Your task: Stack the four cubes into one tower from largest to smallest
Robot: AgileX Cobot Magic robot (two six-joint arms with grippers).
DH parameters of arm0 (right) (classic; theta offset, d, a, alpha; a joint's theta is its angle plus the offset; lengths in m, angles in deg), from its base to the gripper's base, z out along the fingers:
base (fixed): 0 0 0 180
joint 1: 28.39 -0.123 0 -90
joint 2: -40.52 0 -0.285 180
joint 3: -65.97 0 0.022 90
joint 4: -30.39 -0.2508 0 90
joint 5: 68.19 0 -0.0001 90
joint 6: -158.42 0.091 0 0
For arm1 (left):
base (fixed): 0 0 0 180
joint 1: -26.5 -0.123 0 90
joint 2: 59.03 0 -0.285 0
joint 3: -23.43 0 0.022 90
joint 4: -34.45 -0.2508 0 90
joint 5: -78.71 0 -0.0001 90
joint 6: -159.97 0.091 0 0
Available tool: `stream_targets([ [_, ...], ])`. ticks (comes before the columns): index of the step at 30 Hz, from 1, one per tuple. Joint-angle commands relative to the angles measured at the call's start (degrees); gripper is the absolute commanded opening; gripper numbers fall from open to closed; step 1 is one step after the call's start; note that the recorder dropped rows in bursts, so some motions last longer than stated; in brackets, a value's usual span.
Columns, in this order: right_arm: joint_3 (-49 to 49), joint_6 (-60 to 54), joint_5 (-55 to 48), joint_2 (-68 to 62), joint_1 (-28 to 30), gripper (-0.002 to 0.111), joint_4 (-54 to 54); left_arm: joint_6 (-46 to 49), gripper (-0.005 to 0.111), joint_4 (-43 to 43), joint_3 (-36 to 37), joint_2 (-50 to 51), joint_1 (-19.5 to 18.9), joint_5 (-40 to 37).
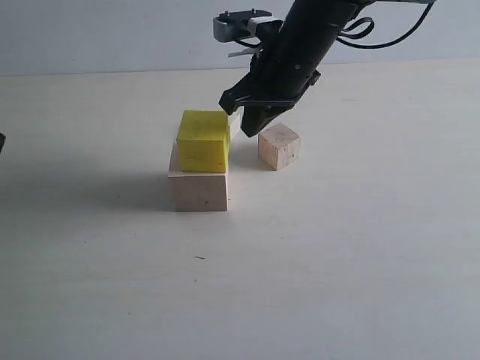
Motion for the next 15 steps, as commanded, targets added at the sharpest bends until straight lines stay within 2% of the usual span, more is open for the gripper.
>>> stream_targets([
  [1,-0.2,0.25,-0.73,-0.82,0.24,0.0,-0.94,1.13,0.0,0.39,0.27,1.26,-0.1,1.33],
  [15,-0.2,-1.82,-3.23,-0.82,0.24,0.0,-5.84,1.52,0.0,0.39,0.27,2.13,-0.1,2.91],
])
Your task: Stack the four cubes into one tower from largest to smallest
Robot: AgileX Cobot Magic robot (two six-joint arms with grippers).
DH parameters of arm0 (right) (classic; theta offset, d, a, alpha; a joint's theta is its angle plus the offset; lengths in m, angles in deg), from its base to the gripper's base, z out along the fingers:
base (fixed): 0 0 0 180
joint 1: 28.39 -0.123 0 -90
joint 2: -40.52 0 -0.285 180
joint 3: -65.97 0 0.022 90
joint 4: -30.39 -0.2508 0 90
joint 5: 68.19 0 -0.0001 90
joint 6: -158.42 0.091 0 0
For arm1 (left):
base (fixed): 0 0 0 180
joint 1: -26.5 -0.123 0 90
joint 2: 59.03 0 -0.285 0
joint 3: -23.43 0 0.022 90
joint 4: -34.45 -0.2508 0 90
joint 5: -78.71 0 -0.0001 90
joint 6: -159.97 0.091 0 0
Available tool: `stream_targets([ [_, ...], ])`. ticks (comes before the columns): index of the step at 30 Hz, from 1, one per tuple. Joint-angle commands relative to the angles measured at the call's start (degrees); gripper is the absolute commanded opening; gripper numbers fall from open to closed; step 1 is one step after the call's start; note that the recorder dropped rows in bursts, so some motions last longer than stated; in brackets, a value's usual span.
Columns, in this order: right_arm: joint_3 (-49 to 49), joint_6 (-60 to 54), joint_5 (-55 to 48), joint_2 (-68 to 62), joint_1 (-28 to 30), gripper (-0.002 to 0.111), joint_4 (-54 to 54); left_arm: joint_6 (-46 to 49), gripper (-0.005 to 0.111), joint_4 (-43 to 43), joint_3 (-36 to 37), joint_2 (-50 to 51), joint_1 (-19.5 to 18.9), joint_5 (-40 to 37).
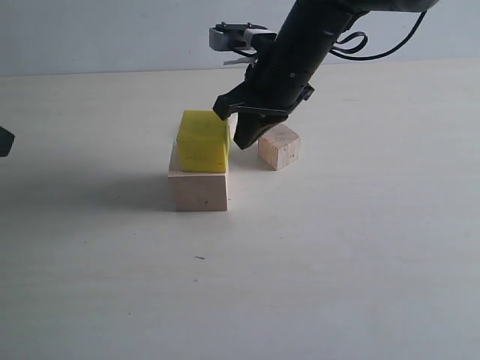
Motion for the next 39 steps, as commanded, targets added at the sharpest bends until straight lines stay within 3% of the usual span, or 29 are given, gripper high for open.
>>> stream_targets([
  [1,-0.2,-2.06,-0.46,0.2,0.24,0.0,-1.75,0.27,0.0,0.39,0.27,0.22,-0.1,1.18],
  [7,-0.2,-6.0,-0.46,0.2,0.24,0.0,-6.24,0.5,0.0,1.14,0.27,0.22,-0.1,0.84],
  [39,-0.2,-8.65,4.93,0.2,0.24,0.0,-4.91,0.88,0.0,2.06,0.27,0.22,-0.1,0.73],
])
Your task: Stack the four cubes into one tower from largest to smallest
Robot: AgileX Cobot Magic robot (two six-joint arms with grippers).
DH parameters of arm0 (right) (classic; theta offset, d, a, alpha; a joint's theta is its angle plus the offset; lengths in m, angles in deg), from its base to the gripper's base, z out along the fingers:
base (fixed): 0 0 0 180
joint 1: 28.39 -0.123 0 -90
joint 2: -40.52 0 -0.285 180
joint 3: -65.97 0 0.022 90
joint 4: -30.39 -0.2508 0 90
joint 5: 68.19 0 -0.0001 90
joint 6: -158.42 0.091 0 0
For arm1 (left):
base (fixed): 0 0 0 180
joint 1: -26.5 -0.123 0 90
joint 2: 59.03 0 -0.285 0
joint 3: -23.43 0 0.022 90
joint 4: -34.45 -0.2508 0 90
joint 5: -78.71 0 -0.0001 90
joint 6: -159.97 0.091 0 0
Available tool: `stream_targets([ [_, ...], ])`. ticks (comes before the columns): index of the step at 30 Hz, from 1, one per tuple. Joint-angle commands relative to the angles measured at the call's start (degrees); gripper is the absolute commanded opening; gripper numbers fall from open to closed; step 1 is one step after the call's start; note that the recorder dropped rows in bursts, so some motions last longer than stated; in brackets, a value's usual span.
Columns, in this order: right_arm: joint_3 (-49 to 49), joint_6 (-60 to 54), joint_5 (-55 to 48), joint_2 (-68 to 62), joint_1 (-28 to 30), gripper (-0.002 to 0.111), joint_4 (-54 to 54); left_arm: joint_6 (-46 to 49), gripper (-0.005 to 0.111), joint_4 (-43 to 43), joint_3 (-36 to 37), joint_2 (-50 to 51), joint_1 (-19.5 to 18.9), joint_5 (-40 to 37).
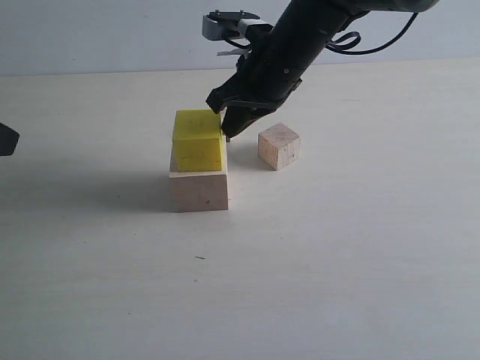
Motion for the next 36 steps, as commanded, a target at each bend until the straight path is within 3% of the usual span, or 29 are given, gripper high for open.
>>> stream_targets([
  [1,-0.2,-1.95,0.52,0.2,0.24,0.0,-1.14,0.08,0.0,0.46,0.27,0.22,-0.1,0.28],
  [13,-0.2,-3.01,0.91,0.2,0.24,0.0,-1.75,1.18,0.0,1.74,0.27,0.22,-0.1,0.18],
  [27,-0.2,9.24,6.6,4.86,0.39,0.0,13.28,1.18,0.0,1.73,0.27,0.22,-0.1,-0.07],
  [36,-0.2,15.21,7.66,5.91,6.05,0.0,18.59,0.95,0.0,1.73,0.27,0.22,-0.1,-0.44],
])
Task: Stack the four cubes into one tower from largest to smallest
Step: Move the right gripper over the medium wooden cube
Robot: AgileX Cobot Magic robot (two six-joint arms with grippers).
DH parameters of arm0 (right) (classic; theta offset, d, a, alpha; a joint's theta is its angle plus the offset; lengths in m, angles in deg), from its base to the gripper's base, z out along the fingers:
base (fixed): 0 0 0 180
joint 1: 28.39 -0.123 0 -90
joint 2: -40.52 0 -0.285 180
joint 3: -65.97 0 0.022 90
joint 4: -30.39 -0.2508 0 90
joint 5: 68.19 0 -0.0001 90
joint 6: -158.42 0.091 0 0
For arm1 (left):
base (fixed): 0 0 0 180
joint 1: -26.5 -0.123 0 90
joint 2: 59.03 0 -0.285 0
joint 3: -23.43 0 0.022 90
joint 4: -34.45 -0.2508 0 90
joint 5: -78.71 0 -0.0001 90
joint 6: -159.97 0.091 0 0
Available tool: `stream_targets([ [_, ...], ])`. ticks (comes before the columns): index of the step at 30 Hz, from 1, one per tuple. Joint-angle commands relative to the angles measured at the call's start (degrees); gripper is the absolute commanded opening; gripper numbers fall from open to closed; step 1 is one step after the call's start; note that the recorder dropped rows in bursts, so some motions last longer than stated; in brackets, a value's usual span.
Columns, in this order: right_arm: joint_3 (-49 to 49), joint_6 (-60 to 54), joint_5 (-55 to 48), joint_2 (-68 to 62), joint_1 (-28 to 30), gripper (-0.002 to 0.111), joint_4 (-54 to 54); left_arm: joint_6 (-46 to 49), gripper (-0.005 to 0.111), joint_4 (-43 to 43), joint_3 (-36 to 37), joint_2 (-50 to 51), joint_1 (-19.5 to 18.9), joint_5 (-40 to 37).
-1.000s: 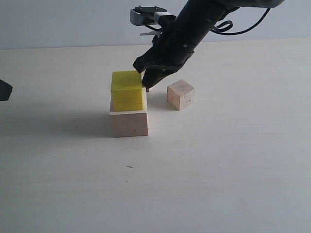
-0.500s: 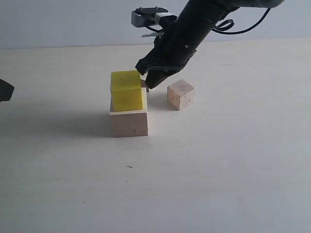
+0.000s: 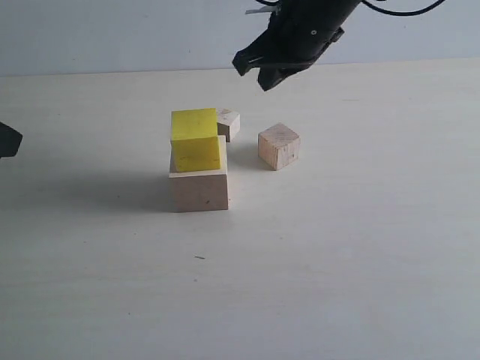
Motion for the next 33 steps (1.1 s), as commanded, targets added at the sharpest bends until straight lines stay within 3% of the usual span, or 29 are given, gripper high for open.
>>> stream_targets([
  [1,-0.2,1.72,0.16,0.2,4.32,0.0,2.1,0.07,0.0,0.42,0.27,0.22,-0.1,-0.24],
  [5,-0.2,1.72,-0.47,-0.28,6.7,0.0,3.88,0.1,0.0,0.42,0.27,0.3,-0.1,0.41],
  [11,-0.2,1.03,0.99,-3.62,5.82,0.004,4.73,0.1,0.0,0.91,0.27,0.3,-0.1,0.38],
  [14,-0.2,-0.99,1.92,-5.99,4.45,0.016,4.94,0.1,0.0,2.33,0.27,0.3,-0.1,0.28],
  [20,-0.2,-3.53,2.92,-9.38,1.82,0.054,4.94,0.1,0.0,4.39,0.27,0.3,-0.1,-0.32],
  [23,-0.2,-3.53,4.12,-10.17,1.3,0.066,4.6,0.1,0.0,4.53,0.27,0.3,-0.1,-0.89],
  [33,-0.2,-3.63,5.27,-10.56,0.88,0.068,5.54,0.1,0.0,4.7,0.27,0.3,-0.1,-1.35],
])
